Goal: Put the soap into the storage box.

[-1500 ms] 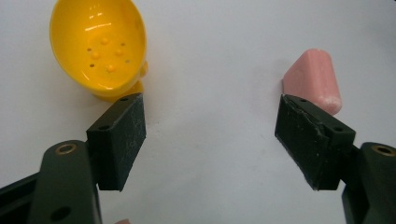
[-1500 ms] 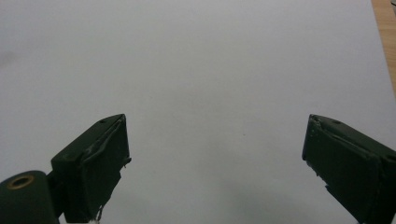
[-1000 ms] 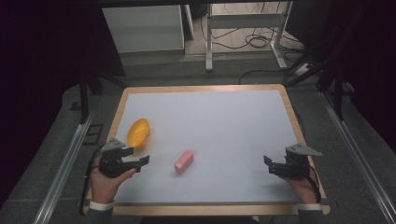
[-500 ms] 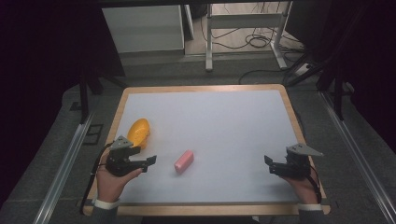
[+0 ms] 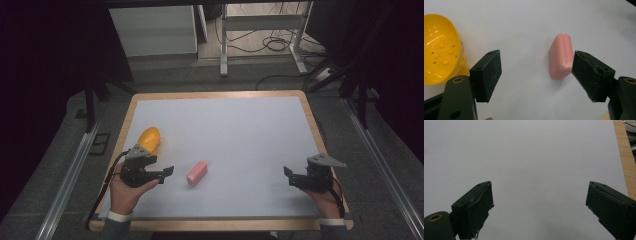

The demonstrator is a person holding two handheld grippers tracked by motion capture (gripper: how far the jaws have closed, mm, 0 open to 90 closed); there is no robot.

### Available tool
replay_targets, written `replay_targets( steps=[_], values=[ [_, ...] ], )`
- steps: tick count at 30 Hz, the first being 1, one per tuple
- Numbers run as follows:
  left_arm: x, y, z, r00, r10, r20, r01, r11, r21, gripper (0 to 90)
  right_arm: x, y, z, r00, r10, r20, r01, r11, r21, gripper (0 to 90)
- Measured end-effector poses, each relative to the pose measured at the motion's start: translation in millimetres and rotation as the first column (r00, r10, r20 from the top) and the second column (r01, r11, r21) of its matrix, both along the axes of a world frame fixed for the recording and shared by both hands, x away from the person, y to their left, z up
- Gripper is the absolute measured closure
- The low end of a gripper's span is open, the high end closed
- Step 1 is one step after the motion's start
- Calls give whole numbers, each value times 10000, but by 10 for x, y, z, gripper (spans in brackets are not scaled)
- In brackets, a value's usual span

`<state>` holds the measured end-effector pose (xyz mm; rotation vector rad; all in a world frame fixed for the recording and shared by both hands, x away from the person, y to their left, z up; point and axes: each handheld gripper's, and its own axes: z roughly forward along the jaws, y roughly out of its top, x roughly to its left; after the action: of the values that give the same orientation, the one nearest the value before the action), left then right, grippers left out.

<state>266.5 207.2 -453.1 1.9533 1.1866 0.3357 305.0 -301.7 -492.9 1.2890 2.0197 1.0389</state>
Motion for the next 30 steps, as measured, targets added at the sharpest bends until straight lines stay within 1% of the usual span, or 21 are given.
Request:
replay_targets(
  steps=[7,13,14,19,22,26,29,30],
  values=[
    [33,-62,5,9999,-162,-46,163,9997,157,242,4,1,-7,10000,-11,-33,11,10000,-39,69],
    [73,-109,42,9997,-234,-52,235,9992,308,241,2,0,-7,10000,-42,-12,42,10000,-44,69],
    [78,-119,41,9996,-270,-68,272,9994,234,241,2,1,-7,10000,-52,-9,52,10000,-73,69],
    [115,-186,2,9990,-402,-186,409,9983,414,240,6,9,-14,10000,-55,-58,54,9999,-111,69],
    [134,-251,-23,9984,-497,-267,512,9971,567,239,8,11,-20,9999,-72,-79,71,9999,-130,69],
    [141,-332,-34,9974,-644,-314,664,9955,671,239,12,14,-30,9999,-59,-96,57,9998,-179,69],
    [147,-397,-47,9963,-783,-349,806,9942,708,238,14,18,-36,9999,-63,-106,61,9998,-189,69],
    [152,-413,-56,9958,-826,-399,849,9945,613,238,15,19,-38,9999,-66,-108,63,9998,-196,69]
  ],
)
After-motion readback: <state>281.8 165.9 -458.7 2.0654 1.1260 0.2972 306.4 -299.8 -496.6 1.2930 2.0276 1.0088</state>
